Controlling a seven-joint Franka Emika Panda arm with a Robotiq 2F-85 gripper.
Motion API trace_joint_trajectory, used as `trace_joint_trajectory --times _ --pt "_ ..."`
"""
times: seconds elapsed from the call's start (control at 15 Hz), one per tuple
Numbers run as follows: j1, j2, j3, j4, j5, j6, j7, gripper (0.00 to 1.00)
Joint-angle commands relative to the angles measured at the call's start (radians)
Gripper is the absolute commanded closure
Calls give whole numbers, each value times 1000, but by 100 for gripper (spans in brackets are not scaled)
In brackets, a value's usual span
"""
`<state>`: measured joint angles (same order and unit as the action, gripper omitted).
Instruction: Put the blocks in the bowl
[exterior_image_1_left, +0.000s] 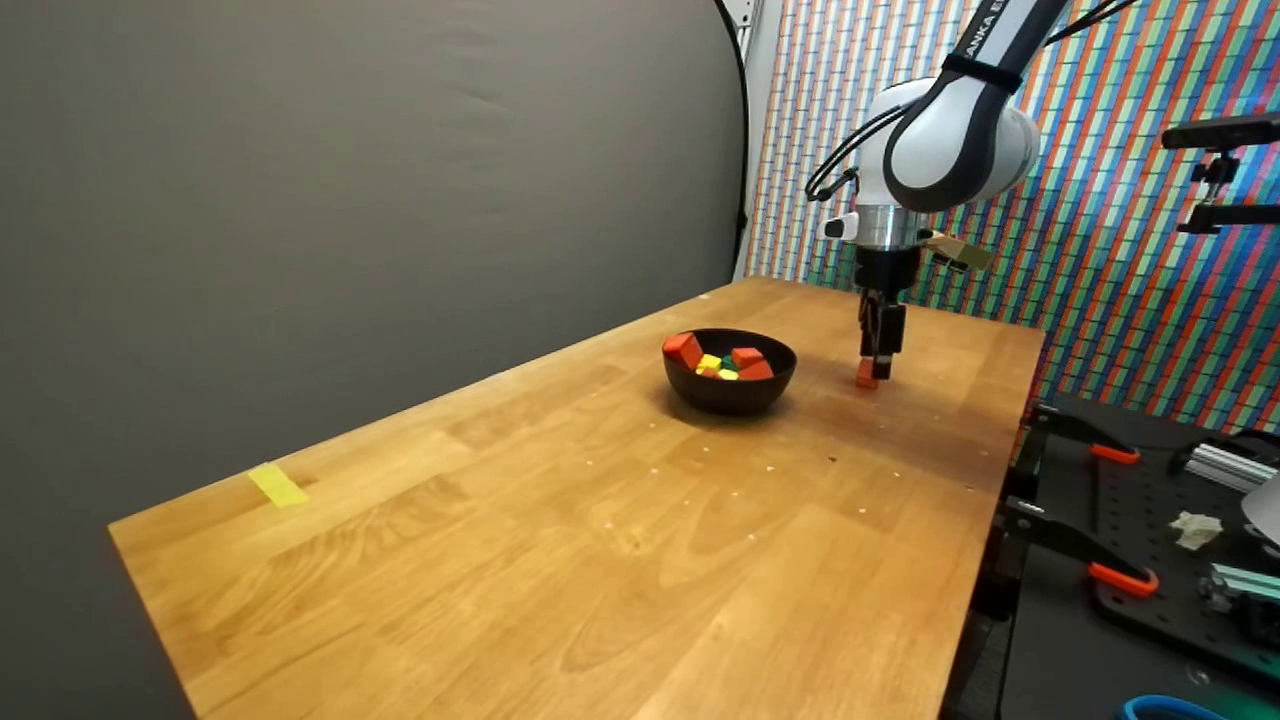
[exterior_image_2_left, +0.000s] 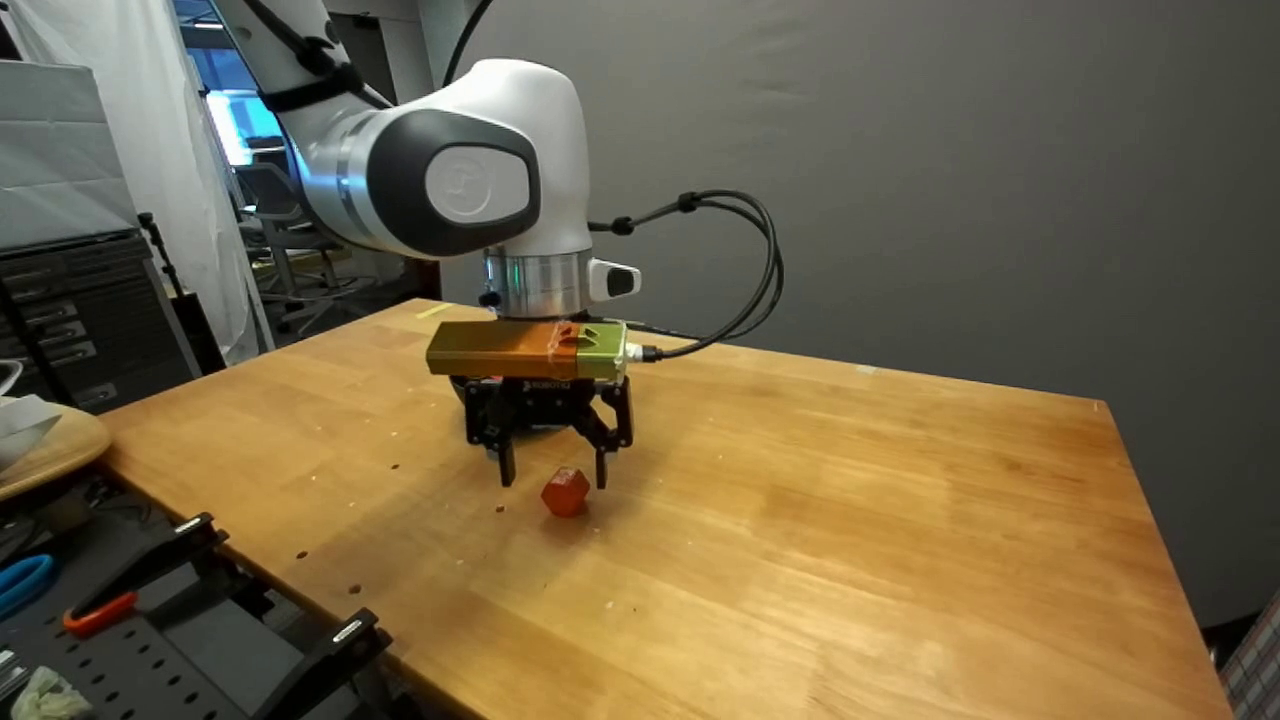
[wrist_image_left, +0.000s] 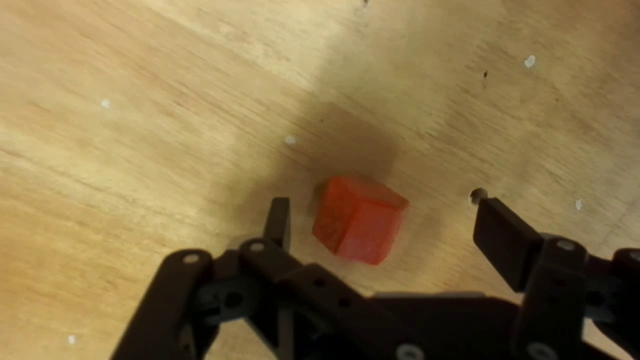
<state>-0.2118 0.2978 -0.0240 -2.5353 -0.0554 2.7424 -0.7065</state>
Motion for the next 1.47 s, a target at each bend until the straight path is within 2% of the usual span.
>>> trace_joint_trajectory --times 0.0,0.07,0.47,0.6,0.67,0.73,1.13,1.27,1.4 --pt "-36 24 7 19 -3 -49 -51 11" --pt "-45 31 14 24 5 -57 -70 32" --pt "-38 0 -4 21 -25 -68 -88 79" --pt "-31 1 -12 36 -39 -84 -81 66" --pt "-24 1 -19 40 -53 -89 -71 47" --pt "-25 2 -18 47 -57 -96 -75 47" --pt "-14 16 -24 92 -104 -119 -85 2" --pt "4 34 -38 117 -172 -132 -82 0" --pt "2 49 -25 137 -184 -155 -103 0"
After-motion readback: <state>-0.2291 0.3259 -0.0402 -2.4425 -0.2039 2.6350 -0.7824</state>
